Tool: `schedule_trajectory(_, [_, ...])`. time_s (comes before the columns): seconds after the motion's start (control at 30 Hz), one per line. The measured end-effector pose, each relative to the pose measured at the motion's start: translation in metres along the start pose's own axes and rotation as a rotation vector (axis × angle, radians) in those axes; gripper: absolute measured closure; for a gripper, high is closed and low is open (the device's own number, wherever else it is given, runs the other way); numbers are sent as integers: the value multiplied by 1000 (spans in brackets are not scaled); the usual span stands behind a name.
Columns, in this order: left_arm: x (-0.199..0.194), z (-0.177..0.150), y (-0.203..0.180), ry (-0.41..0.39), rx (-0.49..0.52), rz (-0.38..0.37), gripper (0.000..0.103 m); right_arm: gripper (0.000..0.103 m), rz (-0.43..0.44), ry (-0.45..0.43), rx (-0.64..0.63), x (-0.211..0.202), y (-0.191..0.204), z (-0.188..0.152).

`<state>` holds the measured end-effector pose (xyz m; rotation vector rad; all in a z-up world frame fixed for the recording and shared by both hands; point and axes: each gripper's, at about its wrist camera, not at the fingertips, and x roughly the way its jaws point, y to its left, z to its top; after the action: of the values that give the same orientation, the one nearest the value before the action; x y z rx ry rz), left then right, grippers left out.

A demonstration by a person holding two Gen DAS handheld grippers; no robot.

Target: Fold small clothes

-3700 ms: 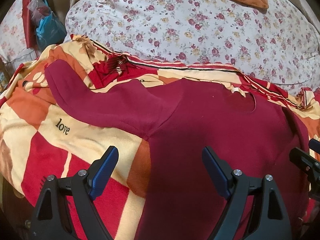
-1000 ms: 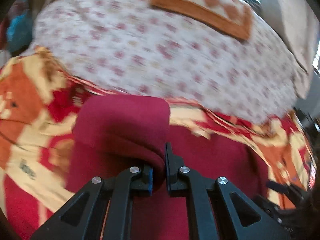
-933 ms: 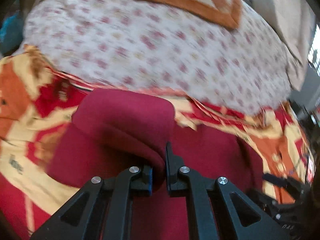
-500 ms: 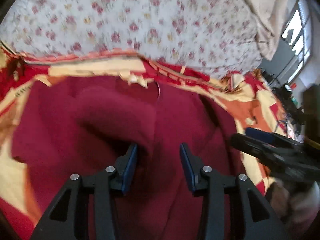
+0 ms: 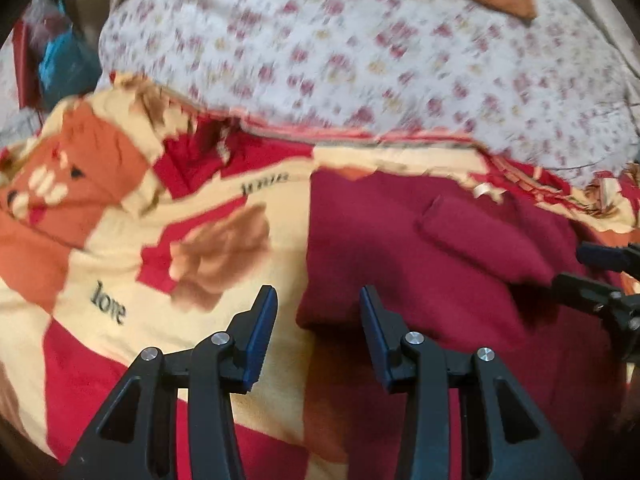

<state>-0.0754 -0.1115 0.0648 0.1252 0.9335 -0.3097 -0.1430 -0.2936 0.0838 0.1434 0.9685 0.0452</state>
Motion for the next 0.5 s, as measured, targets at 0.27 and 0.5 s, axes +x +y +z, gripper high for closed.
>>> schedule_trajectory(0.27, [10,-11,-11,20,2,-11,82,85,78,36,106,36,-30,5])
schedule_trajectory(0.5, [9,-13,-26,22,7,-16,82,83,58,-76,271,-10,-94,-29])
